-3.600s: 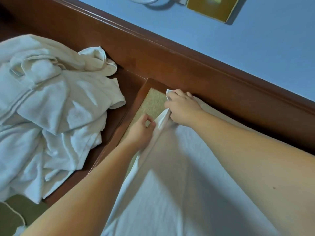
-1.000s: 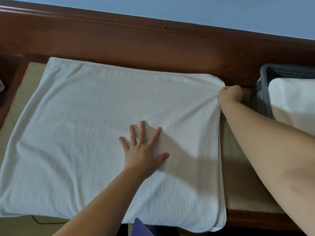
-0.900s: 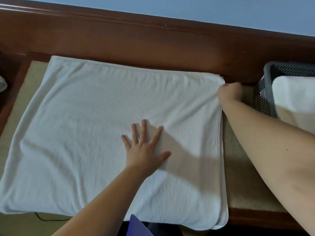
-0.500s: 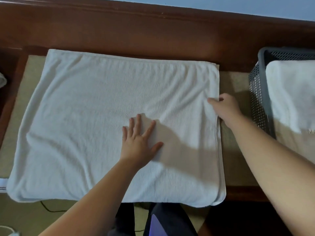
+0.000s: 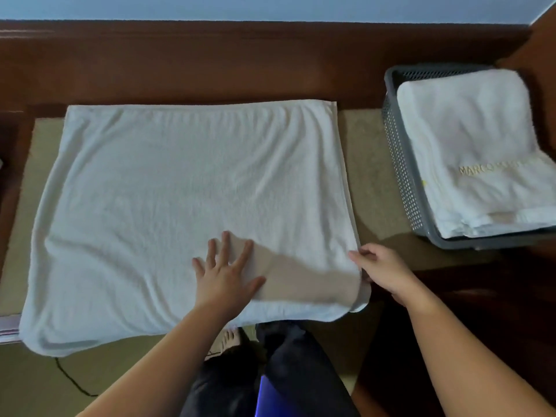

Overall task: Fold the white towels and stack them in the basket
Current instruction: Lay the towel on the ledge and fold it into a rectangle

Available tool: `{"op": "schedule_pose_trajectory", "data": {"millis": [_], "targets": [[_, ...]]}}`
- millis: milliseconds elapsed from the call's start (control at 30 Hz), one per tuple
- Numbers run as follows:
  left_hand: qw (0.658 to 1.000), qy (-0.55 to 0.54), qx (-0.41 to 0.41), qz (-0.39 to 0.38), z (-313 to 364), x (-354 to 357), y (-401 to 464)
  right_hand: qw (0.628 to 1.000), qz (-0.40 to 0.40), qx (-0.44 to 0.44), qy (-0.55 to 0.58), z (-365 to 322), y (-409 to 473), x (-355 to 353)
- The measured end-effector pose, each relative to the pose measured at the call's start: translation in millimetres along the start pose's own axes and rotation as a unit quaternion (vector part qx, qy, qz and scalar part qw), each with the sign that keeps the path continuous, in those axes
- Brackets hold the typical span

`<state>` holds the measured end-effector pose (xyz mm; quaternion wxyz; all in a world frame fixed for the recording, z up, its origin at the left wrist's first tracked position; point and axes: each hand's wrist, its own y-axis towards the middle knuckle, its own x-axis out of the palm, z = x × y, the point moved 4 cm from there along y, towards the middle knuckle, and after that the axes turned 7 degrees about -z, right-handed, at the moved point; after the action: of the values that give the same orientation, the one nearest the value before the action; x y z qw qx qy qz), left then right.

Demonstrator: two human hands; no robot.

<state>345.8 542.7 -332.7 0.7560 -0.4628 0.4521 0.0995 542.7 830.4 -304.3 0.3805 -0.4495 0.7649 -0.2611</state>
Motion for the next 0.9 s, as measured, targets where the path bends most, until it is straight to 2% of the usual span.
{"op": "schedule_pose_trajectory", "data": {"millis": [67,133,200,333,367,433,500,533,667,733,833,900], "targets": [[1.000,0.003,0.008,-0.012,-0.2,-4.7,1.5,0.998,-0.068,0.010,-0.006,13.8,-18.2,13.3],[0.999,0.006,0.019,-0.026,-2.4,-7.0,2.7,0.995,-0.096,0.020,-0.011,29.4,-32.2,21.6],[0.999,0.006,0.028,-0.036,-4.9,-8.8,1.6,0.997,-0.080,0.017,-0.019,43.5,-43.3,25.2],[0.998,-0.004,0.032,-0.051,-5.0,-16.2,0.9,0.998,0.056,0.005,0.017,66.4,-62.5,22.3],[0.998,-0.003,0.031,-0.051,-3.3,-16.6,-1.1,0.997,0.058,-0.018,0.043,70.6,-67.8,26.7],[0.999,0.008,0.030,-0.037,4.3,-14.1,-8.1,0.992,0.000,-0.049,0.113,79.0,-75.7,38.5],[0.999,0.019,0.042,-0.016,17.9,-6.3,-18.5,0.992,-0.058,-0.029,0.110,97.3,-77.2,48.1],[0.998,0.027,0.054,-0.011,26.1,0.2,-24.3,0.994,-0.061,-0.014,0.088,108.5,-76.1,50.3],[0.996,0.053,0.070,-0.021,46.6,27.4,-38.2,0.996,0.052,0.018,0.066,142.3,-64.3,45.7],[0.996,0.049,0.064,-0.023,47.2,31.7,-38.9,0.994,0.092,0.003,0.055,140.2,-67.1,45.4],[0.997,0.039,0.065,-0.028,46.2,30.9,-38.5,0.994,0.091,0.001,0.055,142.1,-71.7,51.5],[0.997,0.027,0.070,-0.033,44.6,28.5,-37.9,0.995,0.071,0.063,0.043,154.4,-69.7,56.6]]}}
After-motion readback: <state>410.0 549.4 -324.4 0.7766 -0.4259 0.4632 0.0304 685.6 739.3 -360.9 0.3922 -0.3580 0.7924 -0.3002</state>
